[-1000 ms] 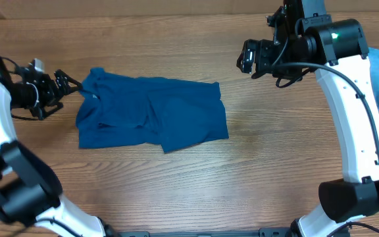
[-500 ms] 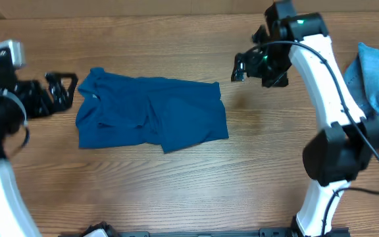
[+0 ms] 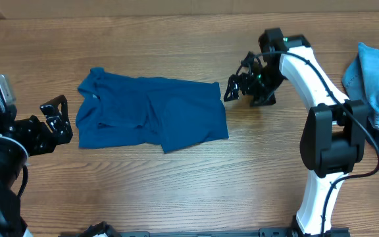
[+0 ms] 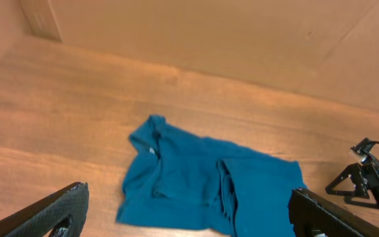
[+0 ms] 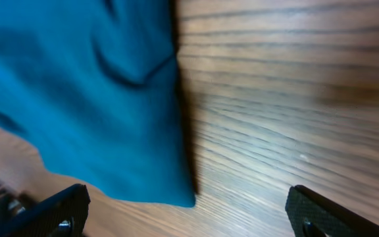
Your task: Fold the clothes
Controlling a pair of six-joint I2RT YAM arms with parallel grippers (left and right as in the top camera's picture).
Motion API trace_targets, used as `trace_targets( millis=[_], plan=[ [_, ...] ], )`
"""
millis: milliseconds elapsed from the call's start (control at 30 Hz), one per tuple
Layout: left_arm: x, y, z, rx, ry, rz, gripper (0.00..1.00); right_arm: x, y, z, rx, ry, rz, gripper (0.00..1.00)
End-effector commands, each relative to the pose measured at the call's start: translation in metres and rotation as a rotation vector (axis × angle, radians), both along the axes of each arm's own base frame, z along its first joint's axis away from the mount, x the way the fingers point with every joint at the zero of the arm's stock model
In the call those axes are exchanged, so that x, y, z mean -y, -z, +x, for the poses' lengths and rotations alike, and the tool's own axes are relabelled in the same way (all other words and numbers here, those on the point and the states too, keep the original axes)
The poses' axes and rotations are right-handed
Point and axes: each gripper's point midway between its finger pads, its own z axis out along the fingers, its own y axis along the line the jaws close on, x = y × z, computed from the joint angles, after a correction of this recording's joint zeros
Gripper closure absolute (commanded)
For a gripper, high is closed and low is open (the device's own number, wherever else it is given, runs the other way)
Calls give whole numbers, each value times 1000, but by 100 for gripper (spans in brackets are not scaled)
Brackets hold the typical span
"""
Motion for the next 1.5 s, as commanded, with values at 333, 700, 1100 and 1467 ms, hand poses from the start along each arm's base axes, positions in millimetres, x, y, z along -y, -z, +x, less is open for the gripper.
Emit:
trace_targets(
  millis=[333, 700, 1100, 1467],
  plan=[
    [-9, 21, 13, -91, -21, -50, 0, -32, 26, -2, -17, 88, 249, 0],
    [-17, 36, 27, -145, -21, -78, 0, -81, 42, -22, -28, 46, 303, 1],
    [-26, 57, 45, -219, -21, -115, 0, -93, 55, -20, 25, 29, 210, 49],
    [-36, 82, 63, -300, -21, -156, 0, -35, 1, 0, 142, 119, 132, 67]
  ],
)
